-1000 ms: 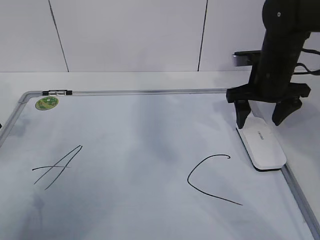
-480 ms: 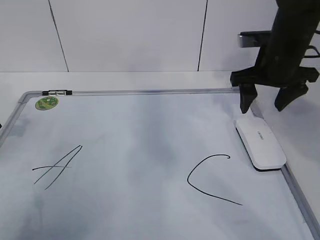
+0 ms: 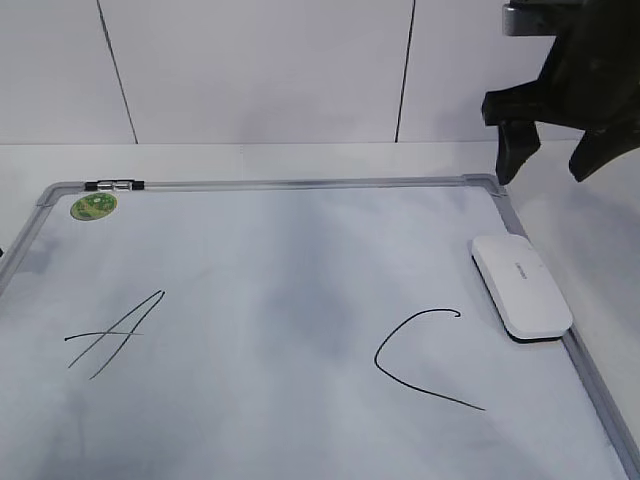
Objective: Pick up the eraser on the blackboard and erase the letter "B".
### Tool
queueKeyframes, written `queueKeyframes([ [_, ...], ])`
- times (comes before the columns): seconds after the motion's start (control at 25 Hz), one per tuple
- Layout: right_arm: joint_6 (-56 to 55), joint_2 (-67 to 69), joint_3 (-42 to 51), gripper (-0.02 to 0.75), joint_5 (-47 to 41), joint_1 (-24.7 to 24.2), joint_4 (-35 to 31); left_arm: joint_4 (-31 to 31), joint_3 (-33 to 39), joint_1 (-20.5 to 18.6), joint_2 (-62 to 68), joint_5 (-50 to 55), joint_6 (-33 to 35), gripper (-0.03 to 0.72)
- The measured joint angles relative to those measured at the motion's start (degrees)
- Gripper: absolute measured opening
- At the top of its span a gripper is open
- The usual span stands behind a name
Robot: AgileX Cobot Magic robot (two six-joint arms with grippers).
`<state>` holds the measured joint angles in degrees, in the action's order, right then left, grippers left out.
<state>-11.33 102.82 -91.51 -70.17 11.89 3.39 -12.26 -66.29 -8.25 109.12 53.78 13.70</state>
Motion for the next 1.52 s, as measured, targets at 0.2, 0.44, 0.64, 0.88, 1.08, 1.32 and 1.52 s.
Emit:
queueKeyframes([
  [0.2, 0.03, -0.18, 0.00, 0.589, 0.00, 0.00, 0.00, 0.59, 0.00, -0.04, 0.00, -0.22, -0.14, 0.211],
  [0.44, 0.13, -0.18, 0.00, 0.589, 0.00, 0.00, 0.00, 0.59, 0.00, -0.04, 0.00, -0.11, -0.14, 0.235],
  [0.64, 0.13, -0.18, 0.00, 0.589, 0.00, 0.00, 0.00, 0.10, 0.00, -0.04, 0.00, 0.63, -0.21, 0.237],
  [0.88, 0.25, -0.18, 0.00, 0.589, -0.09, 0.00, -0.04, 0.07, -1.74, -0.04, -1.57, 5.06, -0.39, 0.239],
  [1.08, 1.15, -1.80, 0.00, 0.589, -0.09, 0.00, -0.04, 0.45, -6.37, -0.04, -3.12, 10.22, -1.23, 0.239],
  [1.32, 1.49, -6.87, 0.00, 0.588, -0.22, 0.00, -2.28, 0.48, -7.52, -0.04, -4.67, 14.69, -2.80, 0.239],
  [1.52, 1.58, -12.24, 0.00, 0.588, -0.64, 0.00, -3.39, 0.27, -7.52, -0.04, -7.36, 14.91, -3.02, 0.239],
])
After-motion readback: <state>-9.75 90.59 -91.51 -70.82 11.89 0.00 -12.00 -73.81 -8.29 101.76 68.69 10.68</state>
